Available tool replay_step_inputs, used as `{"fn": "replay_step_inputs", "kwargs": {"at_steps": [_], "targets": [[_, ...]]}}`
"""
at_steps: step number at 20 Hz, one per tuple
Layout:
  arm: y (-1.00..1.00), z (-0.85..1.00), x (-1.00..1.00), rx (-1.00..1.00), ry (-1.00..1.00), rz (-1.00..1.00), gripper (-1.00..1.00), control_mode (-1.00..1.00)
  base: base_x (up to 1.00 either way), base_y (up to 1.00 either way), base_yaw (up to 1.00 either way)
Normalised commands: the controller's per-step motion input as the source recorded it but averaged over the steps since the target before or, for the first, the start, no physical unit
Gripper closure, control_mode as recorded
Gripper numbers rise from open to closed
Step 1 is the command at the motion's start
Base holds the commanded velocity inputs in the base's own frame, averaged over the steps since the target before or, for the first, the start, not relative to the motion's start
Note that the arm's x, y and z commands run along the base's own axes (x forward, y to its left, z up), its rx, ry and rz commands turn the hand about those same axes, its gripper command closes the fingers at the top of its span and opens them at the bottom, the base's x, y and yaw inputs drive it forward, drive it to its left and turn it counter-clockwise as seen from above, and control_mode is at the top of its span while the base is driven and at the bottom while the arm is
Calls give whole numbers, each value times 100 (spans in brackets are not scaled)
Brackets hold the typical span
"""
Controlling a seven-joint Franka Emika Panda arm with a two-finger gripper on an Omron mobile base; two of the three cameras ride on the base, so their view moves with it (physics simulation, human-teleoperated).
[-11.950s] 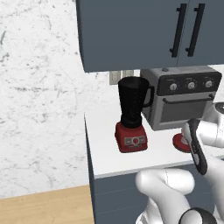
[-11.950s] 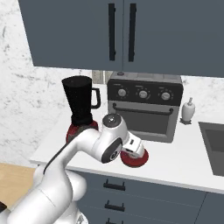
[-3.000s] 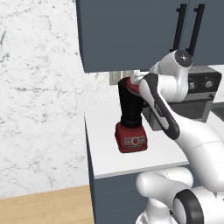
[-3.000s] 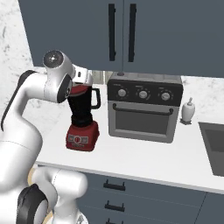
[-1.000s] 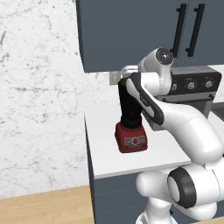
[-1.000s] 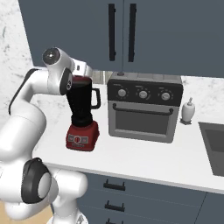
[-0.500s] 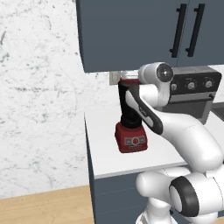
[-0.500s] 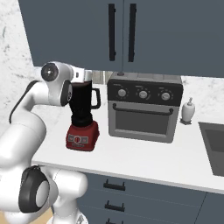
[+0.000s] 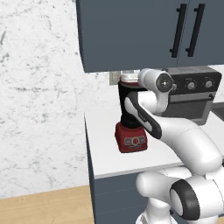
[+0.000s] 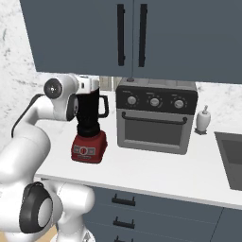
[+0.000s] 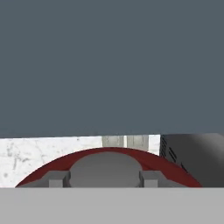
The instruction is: Close the lid blender by securely placing the lid on top.
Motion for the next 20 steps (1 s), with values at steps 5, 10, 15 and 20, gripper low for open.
{"fn": "replay_step_inputs", "kwargs": {"at_steps": [5,10,15,20], "targets": [[2,0,2,0,-9,0,100,-100,0,0,0],[2,0,0,0,-7,0,100,-100,0,0,0],[0,-14,0,-1,0,0,100,-100,0,0,0],[0,-32,0,-5,0,0,100,-100,0,0,0]]}}
